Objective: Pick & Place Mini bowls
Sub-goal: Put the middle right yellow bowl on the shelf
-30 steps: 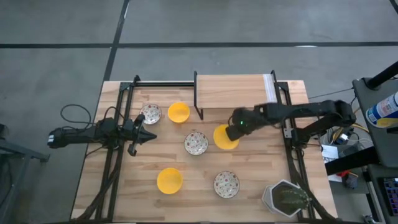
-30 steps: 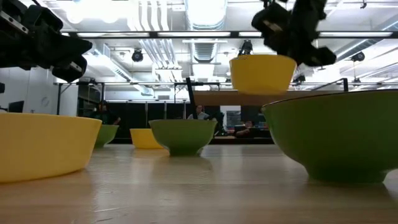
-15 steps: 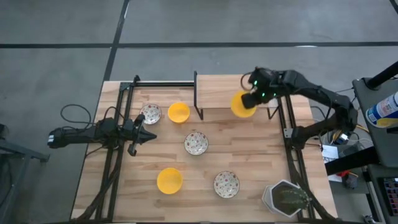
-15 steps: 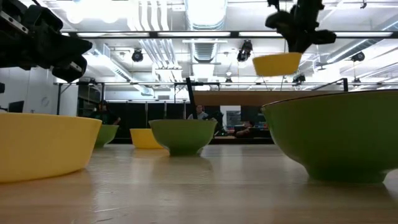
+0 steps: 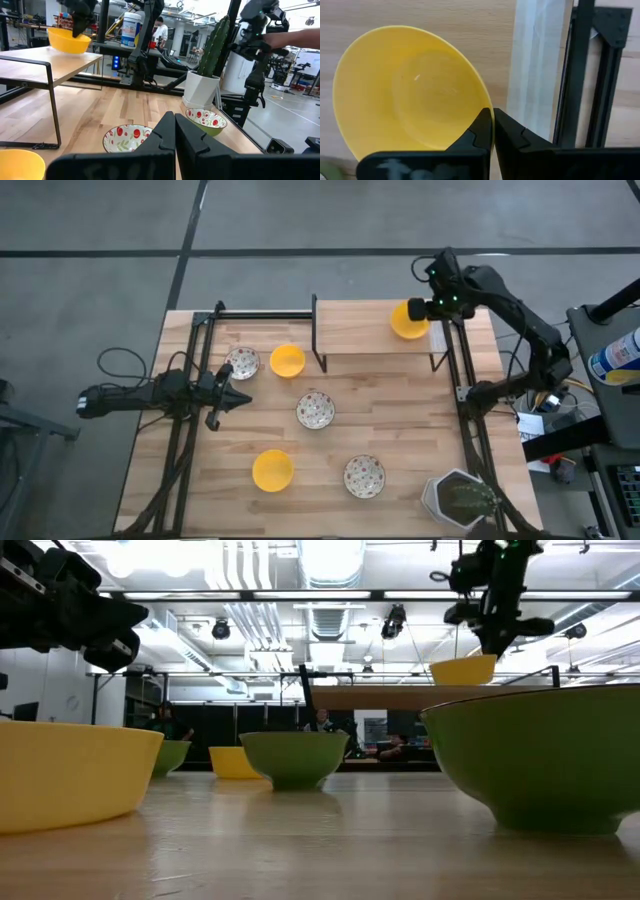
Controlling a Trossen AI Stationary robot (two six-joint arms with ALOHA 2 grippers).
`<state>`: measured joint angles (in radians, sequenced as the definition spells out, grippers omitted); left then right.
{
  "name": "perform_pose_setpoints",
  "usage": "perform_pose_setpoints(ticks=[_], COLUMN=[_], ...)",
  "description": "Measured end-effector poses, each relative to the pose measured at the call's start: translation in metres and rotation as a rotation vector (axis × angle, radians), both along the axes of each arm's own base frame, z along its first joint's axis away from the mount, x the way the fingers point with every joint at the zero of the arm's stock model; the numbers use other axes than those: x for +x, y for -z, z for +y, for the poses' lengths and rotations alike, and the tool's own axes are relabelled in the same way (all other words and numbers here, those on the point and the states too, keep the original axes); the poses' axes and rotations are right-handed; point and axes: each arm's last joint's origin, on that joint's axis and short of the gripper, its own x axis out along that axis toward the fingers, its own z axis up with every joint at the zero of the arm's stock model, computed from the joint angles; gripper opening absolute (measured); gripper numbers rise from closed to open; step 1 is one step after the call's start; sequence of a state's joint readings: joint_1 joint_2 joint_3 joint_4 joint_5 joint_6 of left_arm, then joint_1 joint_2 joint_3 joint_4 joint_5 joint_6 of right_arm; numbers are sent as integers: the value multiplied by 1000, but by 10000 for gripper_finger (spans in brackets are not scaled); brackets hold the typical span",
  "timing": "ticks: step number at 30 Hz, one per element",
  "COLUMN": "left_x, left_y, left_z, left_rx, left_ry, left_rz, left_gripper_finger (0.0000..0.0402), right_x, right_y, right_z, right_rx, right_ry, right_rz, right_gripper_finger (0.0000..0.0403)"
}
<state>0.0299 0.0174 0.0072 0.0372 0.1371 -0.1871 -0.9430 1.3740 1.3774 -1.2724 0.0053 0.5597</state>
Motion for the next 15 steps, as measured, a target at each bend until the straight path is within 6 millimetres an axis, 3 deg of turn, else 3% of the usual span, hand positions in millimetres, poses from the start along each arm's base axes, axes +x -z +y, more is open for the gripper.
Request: perform_pose_setpoints(ticks=[7,15], left_x=[0,0], left_y=[0,0], left_z=[0,0], left_rx=[0,0], left_ry=[0,0], left_rz=[0,0], left_gripper_finger=[0,0], right_x=[2,3], right_y=[18,20], right_z=[-20,-24], right_rx=[70,78], right_ry=[-9,-5], right_rz=[27,25], right_gripper_finger=[8,9])
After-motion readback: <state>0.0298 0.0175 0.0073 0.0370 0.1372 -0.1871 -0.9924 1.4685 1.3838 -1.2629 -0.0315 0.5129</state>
